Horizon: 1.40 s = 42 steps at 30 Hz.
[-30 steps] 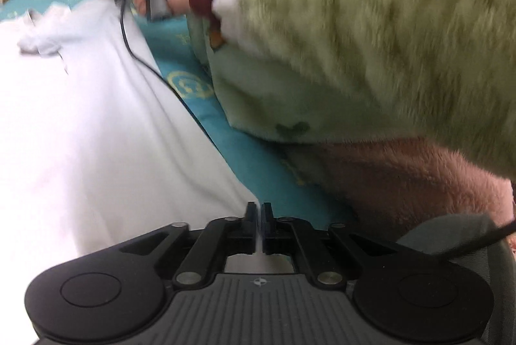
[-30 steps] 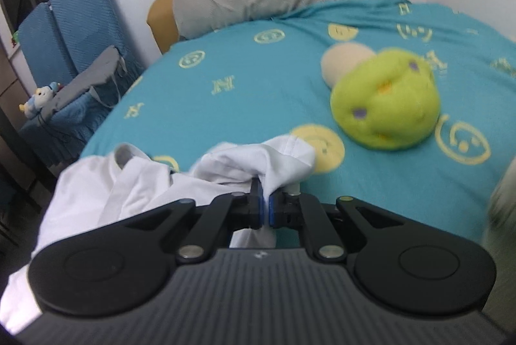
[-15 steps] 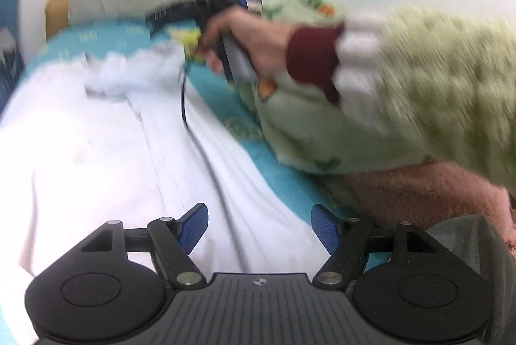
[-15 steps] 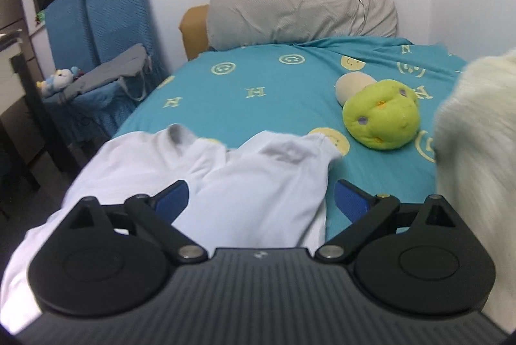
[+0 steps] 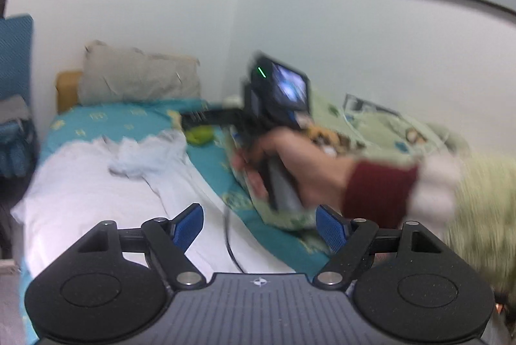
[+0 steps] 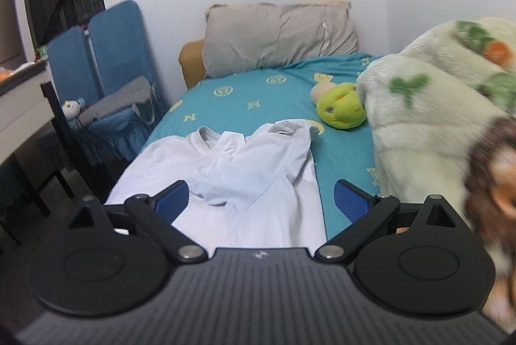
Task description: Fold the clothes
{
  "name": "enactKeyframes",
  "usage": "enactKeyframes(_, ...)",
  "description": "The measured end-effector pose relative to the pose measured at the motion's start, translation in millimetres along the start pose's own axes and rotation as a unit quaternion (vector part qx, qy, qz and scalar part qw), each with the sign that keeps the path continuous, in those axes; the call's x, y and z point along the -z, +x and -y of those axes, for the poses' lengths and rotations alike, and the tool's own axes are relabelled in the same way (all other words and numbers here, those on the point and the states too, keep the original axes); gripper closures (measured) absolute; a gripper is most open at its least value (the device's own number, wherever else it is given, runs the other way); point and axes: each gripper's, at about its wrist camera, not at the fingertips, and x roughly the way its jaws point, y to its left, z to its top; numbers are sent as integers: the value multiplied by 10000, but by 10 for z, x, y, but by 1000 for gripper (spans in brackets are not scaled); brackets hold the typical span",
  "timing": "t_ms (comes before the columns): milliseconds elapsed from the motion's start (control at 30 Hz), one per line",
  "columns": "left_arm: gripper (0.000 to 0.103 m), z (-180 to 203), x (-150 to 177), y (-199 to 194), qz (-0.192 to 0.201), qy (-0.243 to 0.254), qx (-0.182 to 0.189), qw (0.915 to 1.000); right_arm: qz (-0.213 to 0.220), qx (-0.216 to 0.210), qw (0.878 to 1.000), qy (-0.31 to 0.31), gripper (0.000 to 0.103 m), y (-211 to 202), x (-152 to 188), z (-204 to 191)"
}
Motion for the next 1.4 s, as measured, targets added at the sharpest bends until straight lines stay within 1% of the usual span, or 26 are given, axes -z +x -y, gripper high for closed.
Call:
enactKeyframes(100, 23, -154, -83, -55, -17, -272, -306, 9992, 67, 14, 9986, 520, 5, -313, 145, -12)
enactKeyframes(200, 22, -354, -166, -72, -71, -612, -617, 9962, 57, 22, 9973, 737, 5, -603, 260, -63)
enactKeyframes(233, 22, -460, -200, -23, -106, -746, -750, 9943, 107, 69, 9974, 710, 5, -699, 284, -81)
enactKeyframes(333, 20, -848, -310, 168, -245, -1281, -1013, 9863, 269, 180, 9971, 684, 5, -954, 336, -96)
enactKeyframes(400, 20, -1136, -375, 392, -363, -1727, -1117, 9779, 400, 152, 9957, 820, 5, -1051, 361, -53)
enactKeyframes(467, 20, -1462, -459, 579, -422, -2107, -1138, 9700, 474, 166, 9948, 890, 5, -1063, 367, -11)
enactKeyframes(533, 20, -1723, -477, 980, -435, -2391, -1151, 9632, 534, 190, 9940, 939, 5, -1048, 370, 30)
enactKeyframes(633, 20, -2071, -432, 1638, -520, -2741, -1292, 9516, 545, 223, 9929, 1032, 5, -927, 375, 108)
enactKeyframes(733, 20, -2379, -344, 2276, -596, -3049, -1484, 9389, 429, 231, 9930, 1074, 5, -742, 398, 202)
enactKeyframes(800, 21, -2563, -260, 2643, -580, -3288, -1609, 9288, 353, 271, 9932, 1075, 5, -595, 419, 270)
enactKeyframes(867, 23, -2744, -201, 2984, -549, -3503, -1675, 9199, 265, 412, 9929, 1083, 5, -435, 416, 337)
enactKeyframes(900, 24, -2827, -172, 3143, -524, -3621, -1647, 9160, 252, 438, 9924, 1118, 5, -364, 411, 377)
enactKeyframes(933, 26, -2884, -144, 3268, -471, -3702, -1583, 9141, 249, 447, 9919, 1160, 5, -296, 406, 418)
enactKeyframes(967, 27, -2930, -124, 3383, -423, -3727, -1574, 9135, 231, 444, 9917, 1183, 5, -224, 402, 454)
enactKeyframes(1000, 27, -2972, -113, 3501, -417, -3706, -1650, 9131, 198, 466, 9915, 1196, 5, -150, 401, 485)
enactKeyframes(1100, 37, -3048, -78, 3735, -325, -3581, -1956, 9124, 42, 526, 9905, 1271, 5, 68, 419, 572)
enactKeyframes(1167, 47, -3055, -81, 3806, -257, -3469, -2131, 9130, -45, 511, 9898, 1329, 5, 155, 439, 595)
enactKeyframes(1200, 65, -3057, -86, 3823, -262, -3437, -2175, 9132, -78, 504, 9898, 1328, 5, 185, 448, 592)
enactKeyframes(1233, 92, -3060, -87, 3833, -281, -3417, -2178, 9138, -110, 496, 9899, 1327, 5, 216, 457, 590)
enactKeyframes(1267, 100, -3068, -80, 3831, -324, -3418, -2111, 9152, -119, 485, 9900, 1317, 5, 220, 459, 579)
enactKeyframes(1333, 100, -3025, -96, 3728, -276, -3371, -2113, 9170, -124, 459, 9905, 1291, 5, 214, 458, 553)
enactKeyframes(1400, 100, -2944, -123, 3527, -158, -3380, -2109, 9171, -80, 445, 9909, 1267, 5, 168, 452, 530)
